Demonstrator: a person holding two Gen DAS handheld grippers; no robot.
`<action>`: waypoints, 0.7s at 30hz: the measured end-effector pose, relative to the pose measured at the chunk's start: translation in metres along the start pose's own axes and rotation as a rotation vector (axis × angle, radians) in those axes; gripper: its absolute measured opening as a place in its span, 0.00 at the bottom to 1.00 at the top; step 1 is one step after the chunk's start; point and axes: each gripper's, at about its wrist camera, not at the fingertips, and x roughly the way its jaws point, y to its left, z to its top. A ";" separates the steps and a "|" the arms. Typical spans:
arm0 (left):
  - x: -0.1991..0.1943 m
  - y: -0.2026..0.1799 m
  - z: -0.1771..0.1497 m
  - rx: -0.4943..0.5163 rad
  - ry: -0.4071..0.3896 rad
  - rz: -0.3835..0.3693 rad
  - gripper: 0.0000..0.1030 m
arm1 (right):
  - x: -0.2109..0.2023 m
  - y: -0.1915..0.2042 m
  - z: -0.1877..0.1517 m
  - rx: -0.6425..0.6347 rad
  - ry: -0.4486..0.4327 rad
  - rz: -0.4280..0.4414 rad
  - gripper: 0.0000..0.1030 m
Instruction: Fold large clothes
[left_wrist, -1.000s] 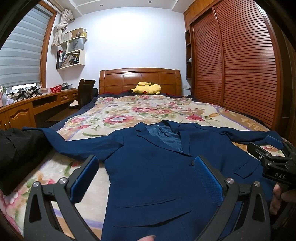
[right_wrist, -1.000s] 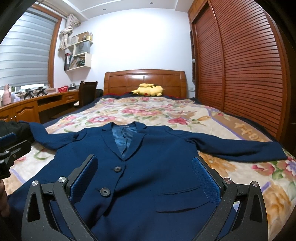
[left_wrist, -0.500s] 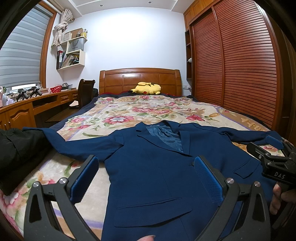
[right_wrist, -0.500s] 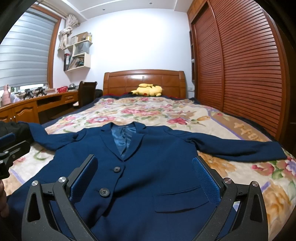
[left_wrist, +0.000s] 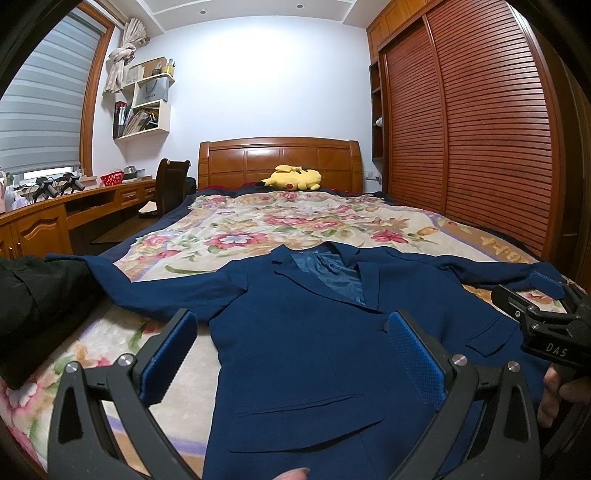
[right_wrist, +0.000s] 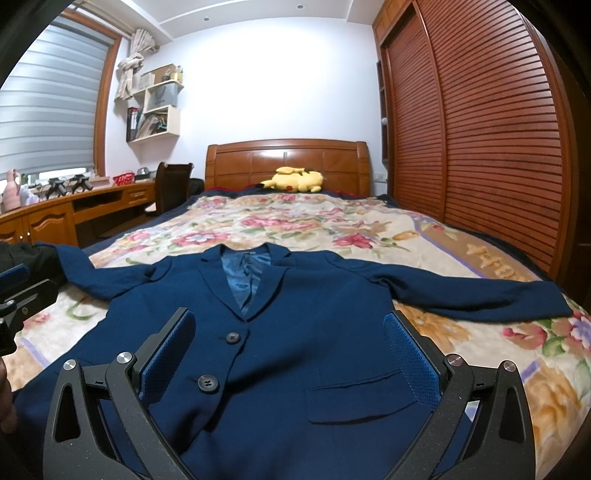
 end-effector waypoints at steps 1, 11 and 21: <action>0.000 0.000 0.000 0.001 0.000 0.000 1.00 | 0.000 0.001 0.000 0.000 0.000 0.000 1.00; -0.001 0.000 -0.001 0.000 -0.002 0.001 1.00 | 0.000 0.002 -0.001 -0.002 -0.001 -0.001 1.00; 0.003 0.002 0.001 -0.002 0.020 0.001 1.00 | 0.000 0.001 0.000 0.000 0.002 0.007 1.00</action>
